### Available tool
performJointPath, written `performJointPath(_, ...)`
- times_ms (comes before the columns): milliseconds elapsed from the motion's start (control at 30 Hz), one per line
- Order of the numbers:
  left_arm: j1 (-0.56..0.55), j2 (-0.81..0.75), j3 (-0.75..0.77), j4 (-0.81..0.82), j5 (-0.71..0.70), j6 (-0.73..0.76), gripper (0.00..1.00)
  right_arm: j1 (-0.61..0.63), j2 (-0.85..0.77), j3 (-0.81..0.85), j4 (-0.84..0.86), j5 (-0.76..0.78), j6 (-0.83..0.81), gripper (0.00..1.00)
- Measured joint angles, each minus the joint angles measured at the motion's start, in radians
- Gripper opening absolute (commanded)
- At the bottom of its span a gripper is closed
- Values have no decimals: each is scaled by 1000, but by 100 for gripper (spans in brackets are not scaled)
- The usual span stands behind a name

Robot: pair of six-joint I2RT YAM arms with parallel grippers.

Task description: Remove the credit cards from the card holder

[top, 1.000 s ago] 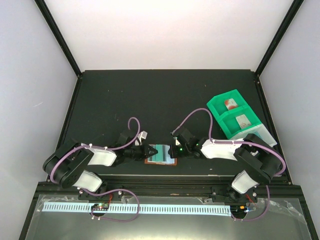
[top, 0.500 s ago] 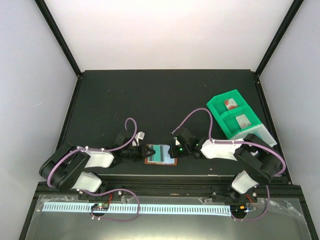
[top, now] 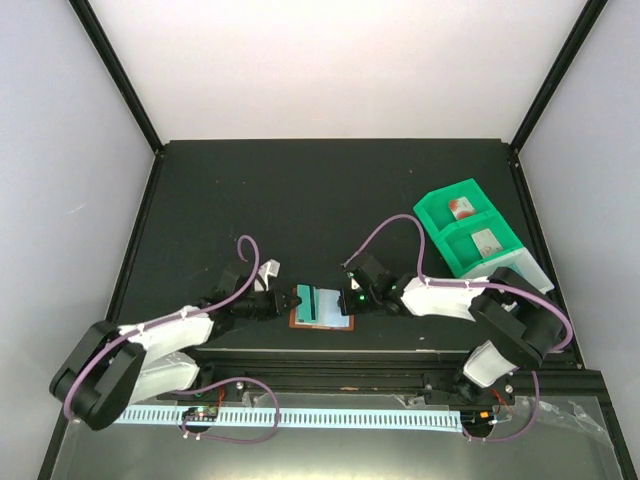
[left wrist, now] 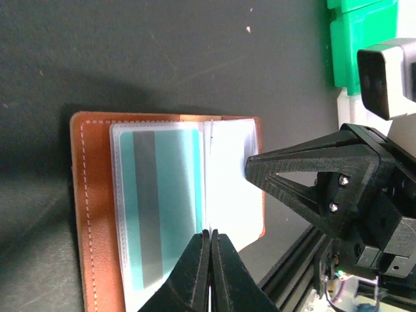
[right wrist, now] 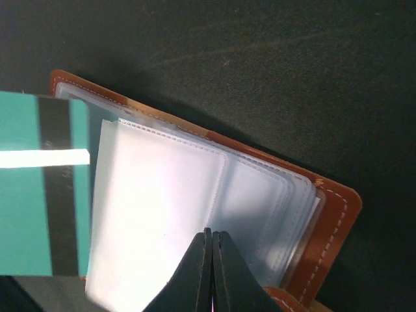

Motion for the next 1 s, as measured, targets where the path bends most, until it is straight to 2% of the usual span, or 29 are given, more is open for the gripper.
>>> performJointPath(267,-3,-279,54,-192,-162,155,1,-25,-128,58,-171,22,-10,14)
performJointPath(500,-78,-505,72,-222,-334,363,2,-59,-234,245,-313,8,39,17)
performJointPath(700,-171,-547,74,-218,-454,534,2,-63,-297,343,-423,5,160,22)
performJointPath(867,-311,-530,76,-178,-586,704,2,-72,-347,357,-455,-43,280,30)
performJointPath(1000,-420,-481,82,-116,-695,836,2,-72,-359,357,-451,-110,376,31)
